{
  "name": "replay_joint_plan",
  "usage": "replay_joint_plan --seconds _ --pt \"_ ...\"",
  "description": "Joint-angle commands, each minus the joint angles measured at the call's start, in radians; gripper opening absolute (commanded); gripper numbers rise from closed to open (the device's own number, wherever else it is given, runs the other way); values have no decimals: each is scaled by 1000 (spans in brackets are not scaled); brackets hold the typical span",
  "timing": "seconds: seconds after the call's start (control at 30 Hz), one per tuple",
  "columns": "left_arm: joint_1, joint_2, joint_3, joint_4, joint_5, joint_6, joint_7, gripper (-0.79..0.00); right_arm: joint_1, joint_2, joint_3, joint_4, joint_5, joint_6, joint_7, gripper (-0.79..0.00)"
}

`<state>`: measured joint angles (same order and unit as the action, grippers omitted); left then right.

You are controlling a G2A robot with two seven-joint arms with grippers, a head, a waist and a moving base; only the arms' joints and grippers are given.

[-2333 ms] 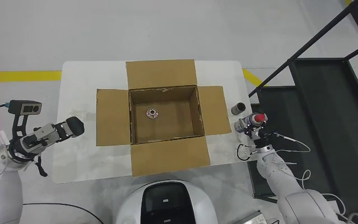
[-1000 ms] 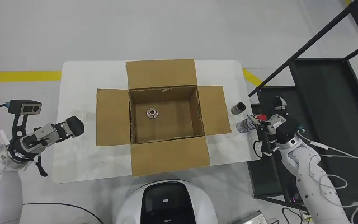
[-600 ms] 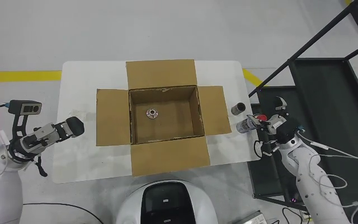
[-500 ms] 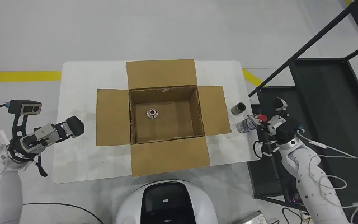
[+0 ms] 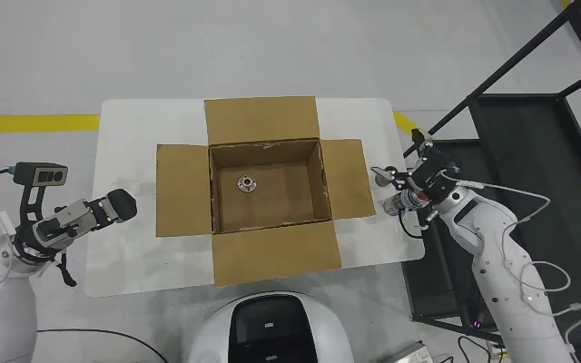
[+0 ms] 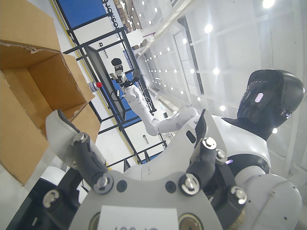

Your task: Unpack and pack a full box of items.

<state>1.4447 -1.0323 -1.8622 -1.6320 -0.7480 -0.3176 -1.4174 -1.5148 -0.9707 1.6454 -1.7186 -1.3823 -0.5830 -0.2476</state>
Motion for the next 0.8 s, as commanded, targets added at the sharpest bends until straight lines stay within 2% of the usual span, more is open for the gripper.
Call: replay_joint_plan --seconds 0.0,0.07,0.6,0.7,0.77 --pt "0 0 0 0 0 0 0 0 7 -1 -7 -22 45 -29 50 0" --pt "0 0 0 0 0 0 0 0 14 -1 -12 -37 76 -49 86 0" --pt "0 0 0 0 0 0 0 0 14 -1 -12 -37 76 -49 86 0" --pt "0 0 0 0 0 0 0 0 -10 -1 -1 -40 90 -35 132 0" --pt "0 0 0 0 0 0 0 0 14 3 -7 -80 72 -79 195 0"
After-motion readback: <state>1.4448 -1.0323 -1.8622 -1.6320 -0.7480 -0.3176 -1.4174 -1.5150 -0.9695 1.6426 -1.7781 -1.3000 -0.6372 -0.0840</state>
